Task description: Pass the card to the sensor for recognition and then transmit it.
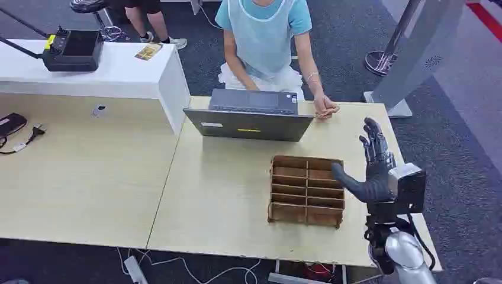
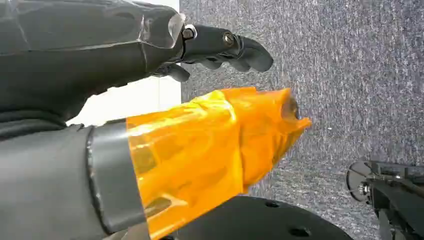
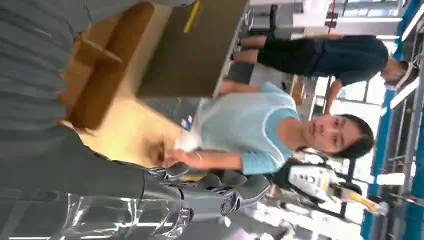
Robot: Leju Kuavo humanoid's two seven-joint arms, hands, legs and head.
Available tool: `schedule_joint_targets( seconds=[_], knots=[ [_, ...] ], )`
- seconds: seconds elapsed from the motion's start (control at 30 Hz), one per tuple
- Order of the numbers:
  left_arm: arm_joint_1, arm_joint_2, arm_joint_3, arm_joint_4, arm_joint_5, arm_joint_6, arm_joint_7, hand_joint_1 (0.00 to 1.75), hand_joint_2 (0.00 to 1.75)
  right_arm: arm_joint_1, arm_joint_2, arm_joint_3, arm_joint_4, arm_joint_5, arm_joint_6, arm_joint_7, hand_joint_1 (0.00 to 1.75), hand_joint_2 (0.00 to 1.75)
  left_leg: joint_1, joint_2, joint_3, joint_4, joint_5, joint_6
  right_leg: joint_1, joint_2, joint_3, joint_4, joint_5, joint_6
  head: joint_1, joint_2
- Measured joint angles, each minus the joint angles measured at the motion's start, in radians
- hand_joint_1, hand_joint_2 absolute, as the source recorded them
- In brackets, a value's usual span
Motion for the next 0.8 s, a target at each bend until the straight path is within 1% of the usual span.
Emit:
schedule_joint_targets(
  seconds=[0.1, 0.17, 0.43, 0.6, 0.7, 0.8],
  knots=[
    [0.000, 0.000, 0.000, 0.000, 0.001, -0.006, 0.000, 0.00, 0.00, -0.056, -0.009, 0.010, 0.001, 0.150, -0.071, 0.037, 0.00, 1.75, 0.000, 0.000, 0.000, 0.000, 0.000, 0.000, 0.000, 0.000, 0.000, 0.000, 0.001, 0.000, 0.000, 0.000],
    [0.000, 0.000, 0.000, 0.000, 0.000, -0.014, 0.000, 0.00, 0.00, -0.102, -0.010, 0.018, 0.003, 0.225, -0.103, 0.063, 0.00, 1.75, 0.000, 0.000, 0.000, 0.000, 0.000, 0.000, 0.000, 0.000, 0.000, 0.000, 0.001, -0.001, 0.000, 0.000],
    [-0.002, 0.000, -0.003, 0.000, -0.013, -0.034, -0.005, 0.00, 0.00, -0.271, -0.010, 0.061, 0.017, 0.386, -0.127, 0.129, 0.00, 1.75, 0.000, 0.000, 0.000, 0.000, 0.002, 0.000, 0.000, 0.000, 0.000, 0.000, 0.002, -0.001, 0.000, 0.000],
    [-0.002, 0.000, -0.011, 0.000, -0.029, -0.043, -0.005, 0.00, 0.00, -0.367, -0.010, 0.083, 0.021, 0.527, -0.159, 0.183, 0.00, 1.75, 0.000, 0.000, 0.000, 0.000, 0.003, -0.001, 0.000, 0.000, 0.000, 0.000, 0.003, -0.001, 0.000, 0.000],
    [-0.003, -0.001, -0.021, 0.000, -0.044, -0.053, -0.005, 0.00, 0.00, -0.430, -0.010, 0.092, 0.043, 0.657, -0.179, 0.237, 0.00, 1.75, 0.000, 0.000, 0.000, 0.000, 0.003, -0.001, 0.000, 0.000, 0.000, 0.000, 0.003, 0.000, 0.000, 0.000],
    [-0.004, -0.002, -0.039, 0.000, -0.069, -0.060, -0.005, 0.00, 0.00, -0.521, -0.010, 0.102, 0.104, 0.830, -0.186, 0.297, 0.00, 1.75, 0.000, 0.000, 0.000, 0.000, 0.004, 0.000, 0.000, 0.001, 0.000, 0.000, 0.004, 0.000, 0.000, 0.000]
  ],
)
